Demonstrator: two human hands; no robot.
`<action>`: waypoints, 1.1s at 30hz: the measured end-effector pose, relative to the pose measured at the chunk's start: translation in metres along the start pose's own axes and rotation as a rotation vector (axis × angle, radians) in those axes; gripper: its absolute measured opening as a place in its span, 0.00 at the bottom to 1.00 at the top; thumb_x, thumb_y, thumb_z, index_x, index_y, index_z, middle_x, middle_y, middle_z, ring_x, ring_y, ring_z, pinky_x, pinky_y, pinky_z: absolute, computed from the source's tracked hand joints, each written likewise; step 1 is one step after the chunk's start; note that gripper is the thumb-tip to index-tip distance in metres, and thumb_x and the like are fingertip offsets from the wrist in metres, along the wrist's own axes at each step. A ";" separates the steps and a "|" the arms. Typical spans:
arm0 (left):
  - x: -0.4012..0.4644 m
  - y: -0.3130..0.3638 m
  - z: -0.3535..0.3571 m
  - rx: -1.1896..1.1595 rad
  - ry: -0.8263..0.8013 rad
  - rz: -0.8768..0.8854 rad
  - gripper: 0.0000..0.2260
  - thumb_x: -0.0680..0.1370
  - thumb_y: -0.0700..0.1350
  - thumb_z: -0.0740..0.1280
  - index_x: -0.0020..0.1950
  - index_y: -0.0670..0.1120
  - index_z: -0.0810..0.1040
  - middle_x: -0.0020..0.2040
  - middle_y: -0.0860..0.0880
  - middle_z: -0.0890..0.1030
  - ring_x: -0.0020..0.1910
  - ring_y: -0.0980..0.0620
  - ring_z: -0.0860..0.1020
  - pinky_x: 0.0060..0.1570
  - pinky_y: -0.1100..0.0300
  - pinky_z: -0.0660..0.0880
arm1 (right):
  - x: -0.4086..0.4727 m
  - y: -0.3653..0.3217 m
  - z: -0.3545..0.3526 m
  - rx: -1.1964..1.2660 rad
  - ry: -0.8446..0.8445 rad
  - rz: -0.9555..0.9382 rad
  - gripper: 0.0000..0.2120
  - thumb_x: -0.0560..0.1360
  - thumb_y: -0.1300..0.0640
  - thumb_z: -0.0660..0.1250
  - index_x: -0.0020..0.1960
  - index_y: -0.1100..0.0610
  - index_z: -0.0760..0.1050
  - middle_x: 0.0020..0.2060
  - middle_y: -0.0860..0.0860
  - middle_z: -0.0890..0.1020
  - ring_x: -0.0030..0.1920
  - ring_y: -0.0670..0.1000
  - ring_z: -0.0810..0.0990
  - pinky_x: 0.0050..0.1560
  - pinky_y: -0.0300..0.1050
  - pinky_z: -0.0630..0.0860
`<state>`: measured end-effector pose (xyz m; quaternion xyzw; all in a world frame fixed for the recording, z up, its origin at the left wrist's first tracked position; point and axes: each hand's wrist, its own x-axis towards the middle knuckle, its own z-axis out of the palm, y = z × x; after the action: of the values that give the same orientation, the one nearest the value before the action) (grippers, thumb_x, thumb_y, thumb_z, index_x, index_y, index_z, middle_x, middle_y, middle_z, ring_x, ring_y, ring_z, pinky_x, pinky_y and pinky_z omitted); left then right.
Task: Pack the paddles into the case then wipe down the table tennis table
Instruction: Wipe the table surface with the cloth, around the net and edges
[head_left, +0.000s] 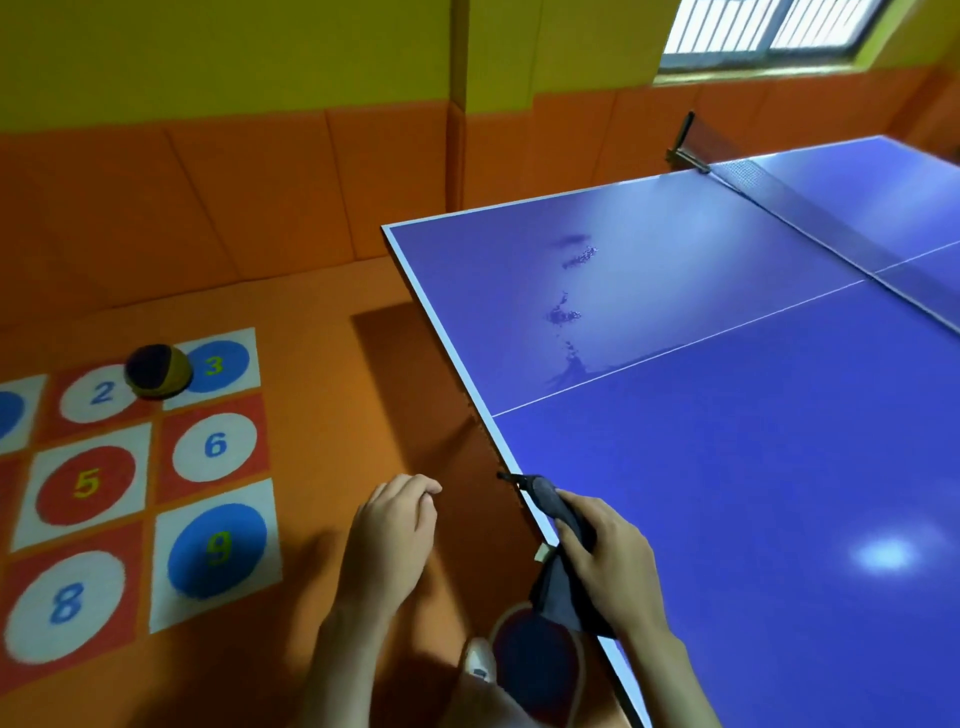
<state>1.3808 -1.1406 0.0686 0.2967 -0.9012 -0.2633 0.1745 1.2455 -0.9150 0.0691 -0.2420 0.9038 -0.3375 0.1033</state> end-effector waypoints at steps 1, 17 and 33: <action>0.016 -0.006 0.002 -0.005 -0.013 0.007 0.09 0.81 0.39 0.67 0.54 0.52 0.82 0.51 0.58 0.82 0.51 0.54 0.78 0.50 0.62 0.70 | 0.015 -0.005 0.007 0.006 0.008 0.006 0.16 0.79 0.52 0.70 0.63 0.36 0.78 0.53 0.31 0.82 0.50 0.39 0.81 0.47 0.44 0.79; 0.332 -0.083 -0.008 0.065 -0.105 0.124 0.10 0.81 0.39 0.67 0.56 0.52 0.83 0.52 0.58 0.82 0.50 0.62 0.75 0.52 0.66 0.72 | 0.311 -0.115 0.098 0.109 0.082 0.072 0.10 0.82 0.48 0.66 0.62 0.38 0.76 0.51 0.34 0.82 0.50 0.42 0.81 0.48 0.47 0.79; 0.690 -0.220 -0.050 -0.056 -0.264 0.078 0.10 0.86 0.47 0.59 0.63 0.54 0.78 0.61 0.58 0.78 0.61 0.58 0.75 0.56 0.63 0.74 | 0.594 -0.256 0.214 -0.014 0.177 0.149 0.12 0.81 0.49 0.67 0.64 0.40 0.78 0.54 0.34 0.82 0.52 0.41 0.81 0.48 0.41 0.77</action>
<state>0.9751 -1.7420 0.0902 0.2191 -0.9195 -0.3181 0.0729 0.9028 -1.5042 0.0634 -0.1442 0.9273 -0.3424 0.0463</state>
